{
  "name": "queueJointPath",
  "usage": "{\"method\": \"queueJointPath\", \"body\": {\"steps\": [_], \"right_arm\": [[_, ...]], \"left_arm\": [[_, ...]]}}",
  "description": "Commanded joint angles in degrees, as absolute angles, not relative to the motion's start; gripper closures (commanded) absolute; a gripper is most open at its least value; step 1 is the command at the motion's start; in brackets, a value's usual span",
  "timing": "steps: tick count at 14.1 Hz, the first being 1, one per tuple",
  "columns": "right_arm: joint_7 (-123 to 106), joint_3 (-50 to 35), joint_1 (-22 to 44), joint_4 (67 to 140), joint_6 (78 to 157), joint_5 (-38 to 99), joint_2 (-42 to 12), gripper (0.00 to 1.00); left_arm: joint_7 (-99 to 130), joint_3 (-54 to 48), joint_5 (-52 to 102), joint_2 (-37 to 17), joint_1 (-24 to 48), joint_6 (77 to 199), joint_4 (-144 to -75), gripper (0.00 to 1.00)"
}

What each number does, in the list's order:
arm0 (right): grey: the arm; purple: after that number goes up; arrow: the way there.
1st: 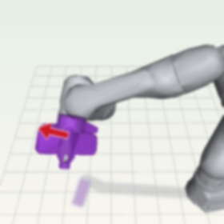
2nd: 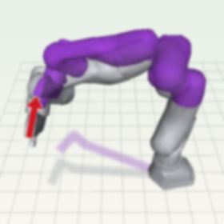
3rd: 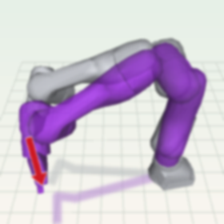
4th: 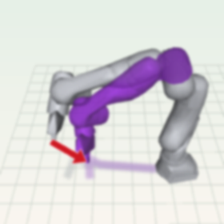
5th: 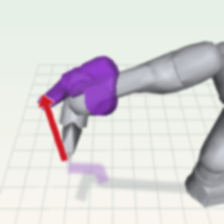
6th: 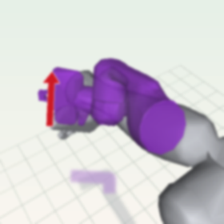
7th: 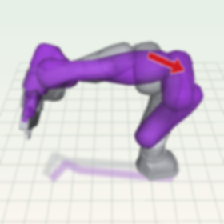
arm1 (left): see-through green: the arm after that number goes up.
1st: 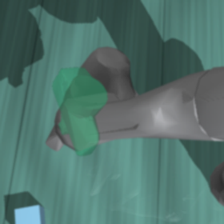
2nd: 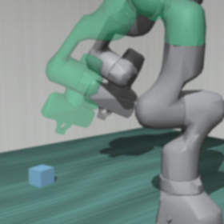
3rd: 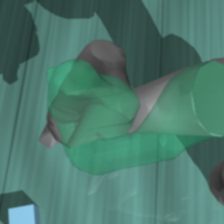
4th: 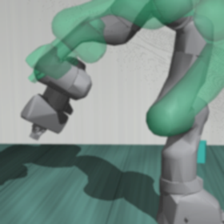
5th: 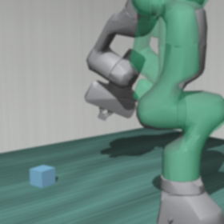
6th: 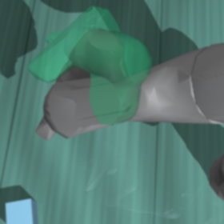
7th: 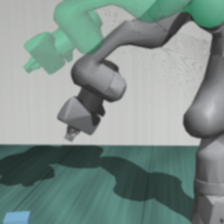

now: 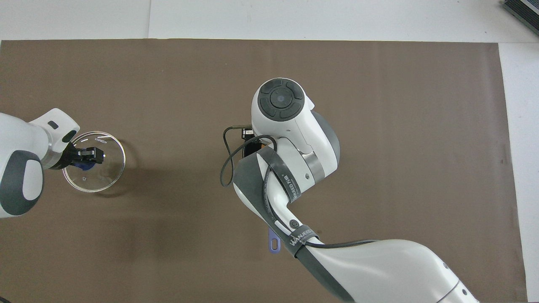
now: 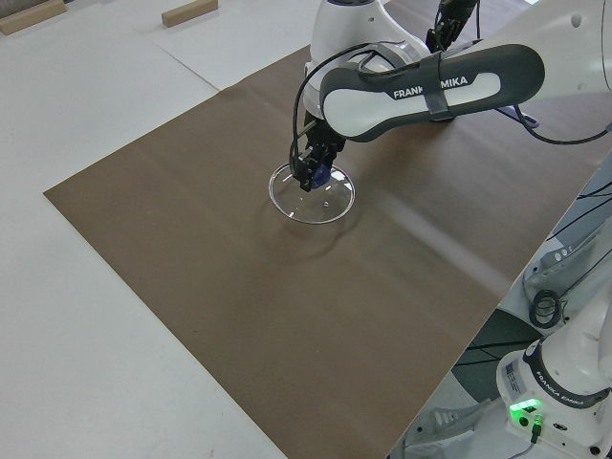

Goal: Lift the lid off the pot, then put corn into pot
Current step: 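Set the lid down with the left gripper while the right gripper holds the corn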

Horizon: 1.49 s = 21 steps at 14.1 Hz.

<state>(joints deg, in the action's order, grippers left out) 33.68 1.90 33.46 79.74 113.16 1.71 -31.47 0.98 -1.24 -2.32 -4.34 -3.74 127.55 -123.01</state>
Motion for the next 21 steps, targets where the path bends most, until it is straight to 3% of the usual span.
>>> {"method": "queueJointPath", "body": {"steps": [1, 3, 4, 5, 10, 21], "right_arm": [[33.84, 1.58, 33.31, 83.12, 116.0, 2.37, -31.2, 1.0], [33.75, 1.58, 33.4, 86.73, 117.6, 2.37, -29.63, 1.0], [33.75, 1.58, 33.4, 87.88, 117.77, 2.37, -29.27, 1.0], [33.58, 1.5, 33.4, 88.33, 117.86, 2.37, -29.01, 1.0], [33.05, 1.49, 33.84, 89.99, 120.66, 2.37, -29.18, 1.0], [32.7, 1.49, 32.61, 88.24, 124.35, 4.48, -30.59, 1.0]], "left_arm": [[-0.53, -1.85, -0.18, -2.55, -5.53, 131.91, -127.87, 1.0], [-0.97, -1.85, 0.0, -3.51, -5.8, 133.5, -128.93, 1.0], [-1.75, -1.85, 0.09, -3.78, -5.89, 133.42, -128.85, 0.65], [-2.19, -1.85, 0.09, -3.78, -5.8, 133.42, -128.85, 0.01], [-2.72, -1.85, 0.09, -4.04, -5.01, 132.28, -126.66, 0.0], [-2.9, -2.2, 0.09, -5.27, 3.77, 114.1, -108.65, 0.0]]}}
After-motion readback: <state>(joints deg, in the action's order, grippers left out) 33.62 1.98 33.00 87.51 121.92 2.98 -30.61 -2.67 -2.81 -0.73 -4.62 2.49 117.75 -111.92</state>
